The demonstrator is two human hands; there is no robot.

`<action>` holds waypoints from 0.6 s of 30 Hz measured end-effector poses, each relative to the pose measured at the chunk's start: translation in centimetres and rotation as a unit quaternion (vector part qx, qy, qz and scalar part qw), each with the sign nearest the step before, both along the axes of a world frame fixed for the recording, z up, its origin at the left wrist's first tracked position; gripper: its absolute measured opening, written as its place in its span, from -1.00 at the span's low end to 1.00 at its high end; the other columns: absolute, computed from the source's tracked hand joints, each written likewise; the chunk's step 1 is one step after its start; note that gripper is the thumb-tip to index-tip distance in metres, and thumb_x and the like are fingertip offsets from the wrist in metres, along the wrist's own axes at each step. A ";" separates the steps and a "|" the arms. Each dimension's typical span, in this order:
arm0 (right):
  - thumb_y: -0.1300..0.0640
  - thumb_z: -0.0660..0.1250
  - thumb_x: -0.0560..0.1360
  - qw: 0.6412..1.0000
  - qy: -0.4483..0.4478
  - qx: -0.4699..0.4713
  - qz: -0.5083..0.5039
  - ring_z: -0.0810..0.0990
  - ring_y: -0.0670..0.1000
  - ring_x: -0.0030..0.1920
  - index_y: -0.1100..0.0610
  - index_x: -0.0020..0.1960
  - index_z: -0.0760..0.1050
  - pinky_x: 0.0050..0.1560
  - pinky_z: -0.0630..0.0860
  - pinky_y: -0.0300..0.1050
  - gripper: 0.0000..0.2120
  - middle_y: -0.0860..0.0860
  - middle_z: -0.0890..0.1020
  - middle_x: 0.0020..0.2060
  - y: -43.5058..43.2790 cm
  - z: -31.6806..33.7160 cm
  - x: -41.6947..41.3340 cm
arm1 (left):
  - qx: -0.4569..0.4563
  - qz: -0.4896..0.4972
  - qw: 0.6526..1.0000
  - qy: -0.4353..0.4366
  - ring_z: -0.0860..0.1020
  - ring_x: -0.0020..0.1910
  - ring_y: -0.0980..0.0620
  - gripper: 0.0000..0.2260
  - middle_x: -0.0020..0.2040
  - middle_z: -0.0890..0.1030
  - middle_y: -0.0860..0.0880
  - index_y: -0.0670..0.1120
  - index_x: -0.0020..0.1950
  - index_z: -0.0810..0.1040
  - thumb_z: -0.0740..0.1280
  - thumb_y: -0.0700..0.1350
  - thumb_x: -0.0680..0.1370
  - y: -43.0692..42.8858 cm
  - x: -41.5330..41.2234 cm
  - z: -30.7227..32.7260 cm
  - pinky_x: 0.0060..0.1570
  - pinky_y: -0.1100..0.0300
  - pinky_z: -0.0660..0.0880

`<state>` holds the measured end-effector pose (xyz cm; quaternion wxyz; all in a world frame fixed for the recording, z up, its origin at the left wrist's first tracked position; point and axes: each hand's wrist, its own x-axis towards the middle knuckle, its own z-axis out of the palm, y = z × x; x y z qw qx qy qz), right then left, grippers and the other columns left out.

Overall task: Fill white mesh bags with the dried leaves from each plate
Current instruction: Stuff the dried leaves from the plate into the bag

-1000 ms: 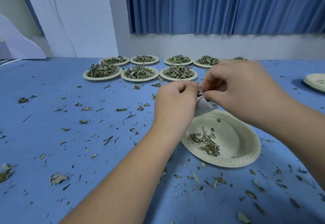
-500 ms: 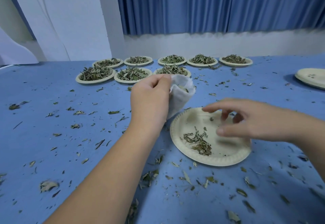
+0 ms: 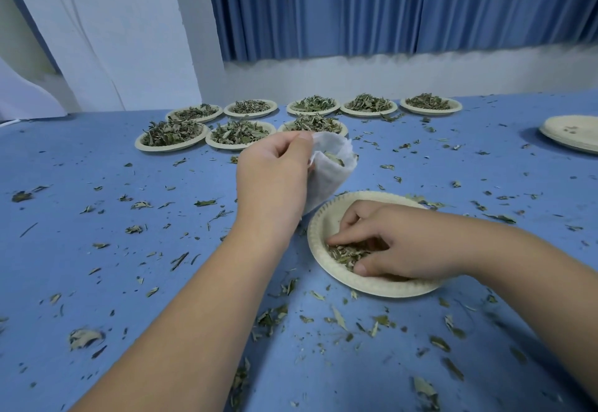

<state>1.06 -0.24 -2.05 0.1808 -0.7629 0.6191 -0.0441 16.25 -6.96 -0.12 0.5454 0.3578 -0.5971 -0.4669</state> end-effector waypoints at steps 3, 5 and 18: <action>0.01 0.35 0.52 0.999 -0.016 -0.033 -0.010 0.41 -0.28 -0.07 -0.16 0.33 0.45 -0.02 0.35 -0.37 -0.61 -0.30 0.40 0.03 0.1 -0.4 0.5 | -0.001 -0.001 1.000 -0.001 0.31 -0.48 0.12 -0.66 -0.49 0.39 0.13 0.13 -0.36 0.65 0.31 -0.12 0.58 0.0 0.0 0.0 -0.35 0.15 0.27; 0.03 0.35 0.52 0.998 -0.011 -0.060 -0.008 0.41 -0.26 -0.15 -0.13 0.29 0.50 -0.13 0.32 -0.41 -0.66 -0.25 0.43 -0.03 0.0 -0.5 0.8 | -0.003 -0.002 1.000 -0.001 0.31 -0.49 0.13 -0.65 -0.50 0.38 0.15 0.13 -0.37 0.65 0.31 -0.13 0.58 0.0 0.0 0.0 -0.36 0.16 0.27; 0.07 0.26 0.55 0.987 0.053 -0.149 0.010 0.45 -0.10 -0.18 0.09 -0.02 0.65 -0.11 0.43 -0.14 -0.80 -0.08 0.55 -0.17 0.5 -0.4 2.3 | -0.010 -0.004 1.000 0.003 0.30 -0.48 0.12 -0.65 -0.50 0.38 0.14 0.10 -0.37 0.65 0.30 -0.15 0.58 -0.1 0.0 -0.1 -0.37 0.17 0.25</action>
